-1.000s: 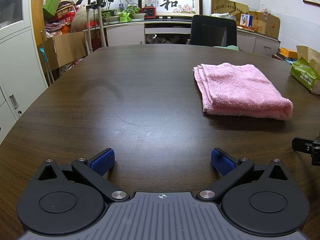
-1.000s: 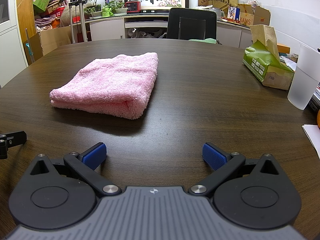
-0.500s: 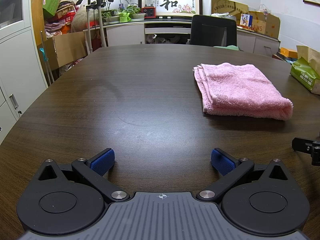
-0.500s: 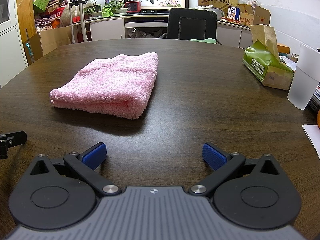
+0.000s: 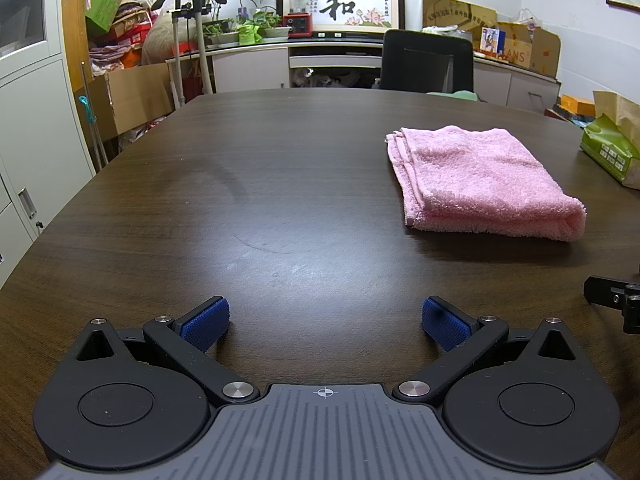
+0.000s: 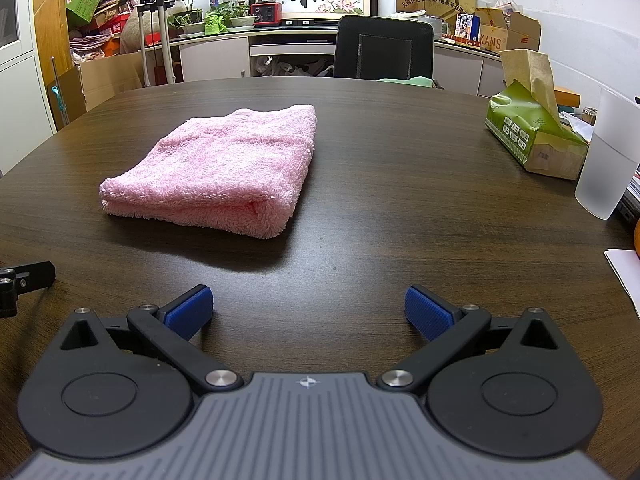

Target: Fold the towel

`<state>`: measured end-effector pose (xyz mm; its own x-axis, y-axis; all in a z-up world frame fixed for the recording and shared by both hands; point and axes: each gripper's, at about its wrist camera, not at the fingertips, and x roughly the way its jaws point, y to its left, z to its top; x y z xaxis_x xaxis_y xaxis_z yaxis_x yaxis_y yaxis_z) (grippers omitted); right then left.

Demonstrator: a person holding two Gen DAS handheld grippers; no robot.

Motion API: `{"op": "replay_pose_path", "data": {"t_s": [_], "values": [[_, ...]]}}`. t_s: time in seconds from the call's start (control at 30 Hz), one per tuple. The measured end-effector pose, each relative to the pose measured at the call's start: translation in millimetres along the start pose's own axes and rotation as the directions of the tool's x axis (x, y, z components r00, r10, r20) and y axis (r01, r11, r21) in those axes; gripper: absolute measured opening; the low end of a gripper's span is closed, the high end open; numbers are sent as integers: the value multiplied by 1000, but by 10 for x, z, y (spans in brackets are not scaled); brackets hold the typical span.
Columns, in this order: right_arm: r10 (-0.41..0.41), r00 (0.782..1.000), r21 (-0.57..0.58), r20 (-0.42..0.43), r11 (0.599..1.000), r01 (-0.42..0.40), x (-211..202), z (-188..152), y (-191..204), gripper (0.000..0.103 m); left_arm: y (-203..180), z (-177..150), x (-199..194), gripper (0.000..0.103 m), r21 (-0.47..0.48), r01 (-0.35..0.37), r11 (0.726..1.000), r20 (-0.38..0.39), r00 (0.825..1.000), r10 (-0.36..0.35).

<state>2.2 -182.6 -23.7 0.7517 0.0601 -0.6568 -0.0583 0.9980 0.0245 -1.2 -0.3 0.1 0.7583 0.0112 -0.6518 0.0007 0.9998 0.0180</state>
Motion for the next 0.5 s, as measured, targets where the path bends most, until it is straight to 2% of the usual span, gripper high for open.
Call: {"op": "replay_pose_path", "data": {"t_s": [0.37, 0.5], "values": [[0, 1000, 0, 0, 1000, 0, 0, 0, 0, 103, 90, 34, 21, 103, 34, 42, 999, 1, 999, -42], [0, 1000, 0, 0, 1000, 0, 2, 1, -1, 103, 196, 93, 95, 103, 23, 30, 999, 2, 1000, -30]]}}
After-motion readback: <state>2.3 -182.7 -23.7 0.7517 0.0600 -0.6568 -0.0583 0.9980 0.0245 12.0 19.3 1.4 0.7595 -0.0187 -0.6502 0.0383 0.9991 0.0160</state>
